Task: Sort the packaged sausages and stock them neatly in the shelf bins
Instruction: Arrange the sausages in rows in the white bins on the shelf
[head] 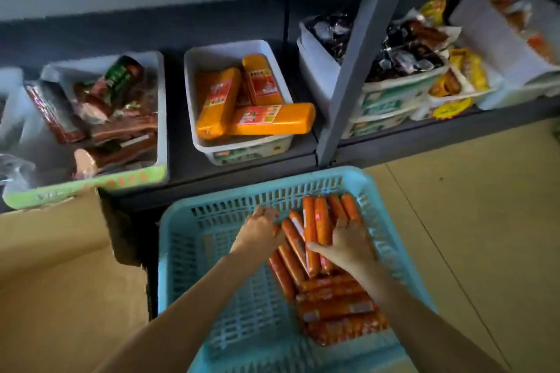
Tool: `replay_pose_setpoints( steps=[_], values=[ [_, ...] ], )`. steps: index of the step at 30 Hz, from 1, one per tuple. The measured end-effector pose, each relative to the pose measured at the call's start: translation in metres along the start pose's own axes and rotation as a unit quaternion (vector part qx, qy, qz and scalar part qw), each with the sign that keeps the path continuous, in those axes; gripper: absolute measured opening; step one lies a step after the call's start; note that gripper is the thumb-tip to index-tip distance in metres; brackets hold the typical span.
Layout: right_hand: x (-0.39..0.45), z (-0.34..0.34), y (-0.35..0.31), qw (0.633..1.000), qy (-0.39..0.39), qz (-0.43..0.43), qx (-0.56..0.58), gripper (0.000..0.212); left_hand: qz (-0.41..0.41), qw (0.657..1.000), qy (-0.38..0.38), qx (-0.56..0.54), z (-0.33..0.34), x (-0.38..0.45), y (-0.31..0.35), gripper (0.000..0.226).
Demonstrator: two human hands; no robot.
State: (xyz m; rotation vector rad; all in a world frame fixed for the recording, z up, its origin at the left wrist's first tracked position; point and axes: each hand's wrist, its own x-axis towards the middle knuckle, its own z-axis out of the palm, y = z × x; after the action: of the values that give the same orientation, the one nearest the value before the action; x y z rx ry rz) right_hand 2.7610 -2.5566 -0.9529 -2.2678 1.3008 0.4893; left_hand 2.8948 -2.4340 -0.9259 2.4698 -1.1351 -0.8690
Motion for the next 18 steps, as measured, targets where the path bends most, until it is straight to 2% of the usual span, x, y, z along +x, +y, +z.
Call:
replay_pose_setpoints(
  steps=[4,6,11,14,18],
  values=[
    [0.003,0.030,-0.024,0.993,0.008,0.072,-0.098,0.116,-0.117,0.992,-0.021,-0.046,0.031,0.001,-0.018,0.042],
    [0.005,0.032,-0.023,0.992,0.036,0.079,-0.096,0.116,-0.149,0.987,-0.035,-0.059,0.042,0.002,-0.020,0.050],
    [0.008,0.032,-0.013,0.994,0.073,0.063,-0.059,0.116,-0.237,0.966,-0.058,-0.081,0.067,0.011,0.004,0.080],
    [0.006,0.031,-0.014,0.995,0.086,0.045,-0.012,0.111,-0.293,0.954,-0.034,-0.054,0.081,0.022,0.025,0.091],
    [0.006,0.026,-0.013,0.993,0.085,-0.008,-0.076,0.101,-0.312,0.950,-0.017,0.005,0.103,0.029,0.031,0.096]
  ],
)
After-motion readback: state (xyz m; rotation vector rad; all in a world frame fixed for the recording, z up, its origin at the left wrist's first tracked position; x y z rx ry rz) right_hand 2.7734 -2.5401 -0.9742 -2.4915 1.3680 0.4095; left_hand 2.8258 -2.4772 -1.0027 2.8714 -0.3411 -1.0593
